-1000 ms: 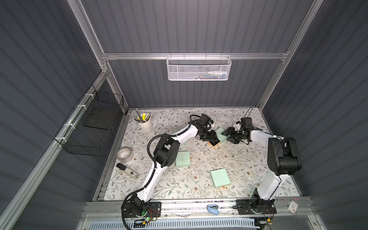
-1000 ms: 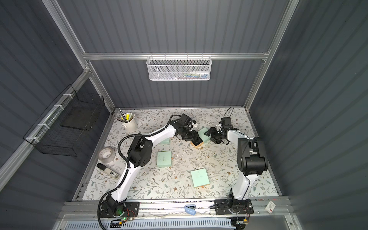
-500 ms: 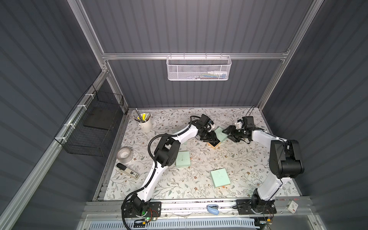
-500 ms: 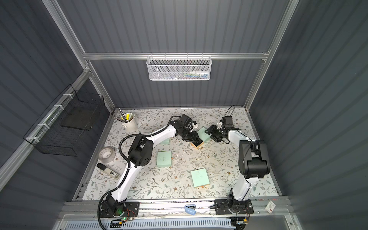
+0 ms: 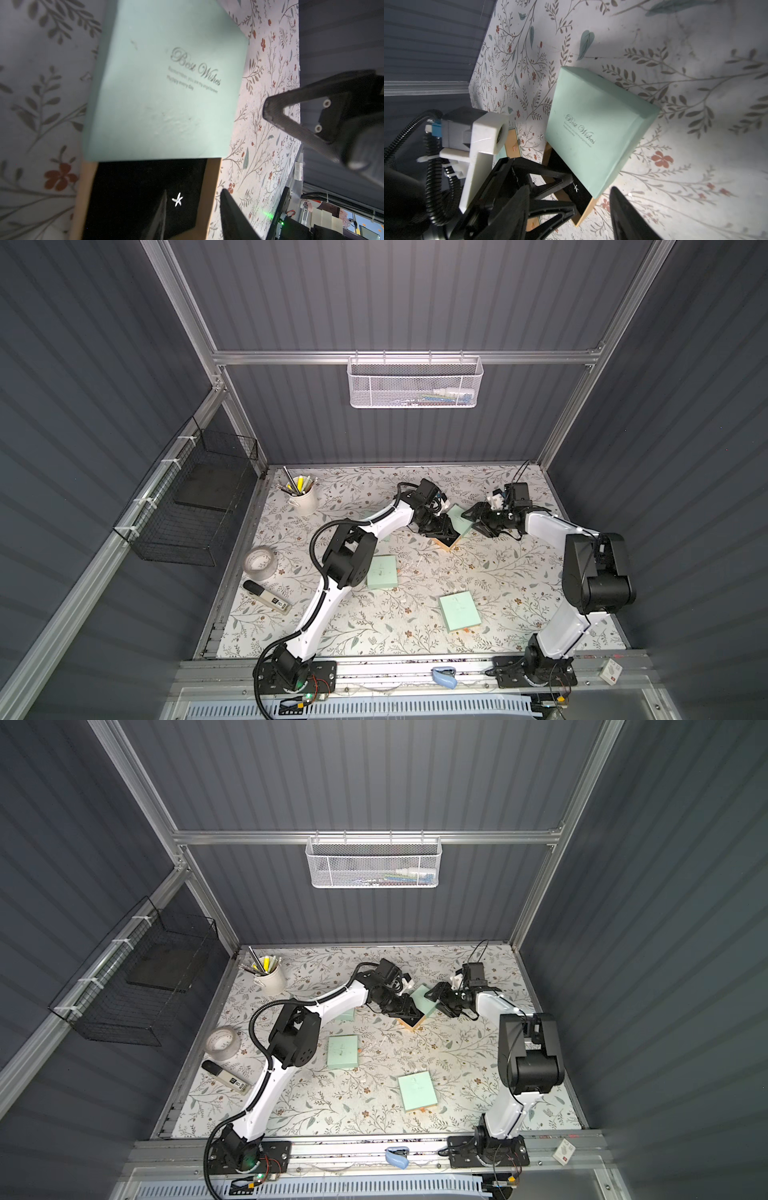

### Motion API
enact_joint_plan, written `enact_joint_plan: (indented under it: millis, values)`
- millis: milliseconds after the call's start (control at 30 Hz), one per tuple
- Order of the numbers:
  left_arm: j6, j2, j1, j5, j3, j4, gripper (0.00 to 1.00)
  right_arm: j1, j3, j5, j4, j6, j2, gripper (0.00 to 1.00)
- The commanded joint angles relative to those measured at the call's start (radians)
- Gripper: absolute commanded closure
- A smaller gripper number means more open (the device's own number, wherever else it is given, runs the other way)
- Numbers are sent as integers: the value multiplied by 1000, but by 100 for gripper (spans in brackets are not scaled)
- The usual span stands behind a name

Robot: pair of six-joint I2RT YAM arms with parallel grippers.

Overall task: Take out the earrings from the drawer-style jewelry box
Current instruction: Pick up the earring from the drawer.

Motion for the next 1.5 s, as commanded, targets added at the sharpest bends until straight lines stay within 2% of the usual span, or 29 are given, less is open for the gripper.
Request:
enact_joint_plan:
  millis: [0, 367, 600, 800, 1000, 1200, 1467]
  values:
    - [2, 40, -12, 29, 31, -51, 56, 5, 15, -22, -6, -10, 20, 38]
    - [-13, 67, -17, 73, 53, -41, 55, 4, 34, -41, -6, -10, 50, 38]
    - [-41, 69, -18, 110, 51, -2, 62, 4, 42, -44, -6, -7, 59, 38]
    - [-48, 74, -16, 126, 43, 12, 63, 5, 44, -52, 1, 6, 68, 39]
    - [-47, 63, -15, 117, 30, 14, 63, 3, -20, 26, -13, 3, -17, 39]
    - [-51, 61, -14, 132, 20, 26, 64, 10, -98, -39, 54, 38, -10, 40]
    - [-58, 63, -14, 140, 7, 41, 64, 36, -99, -99, 115, 81, 34, 41]
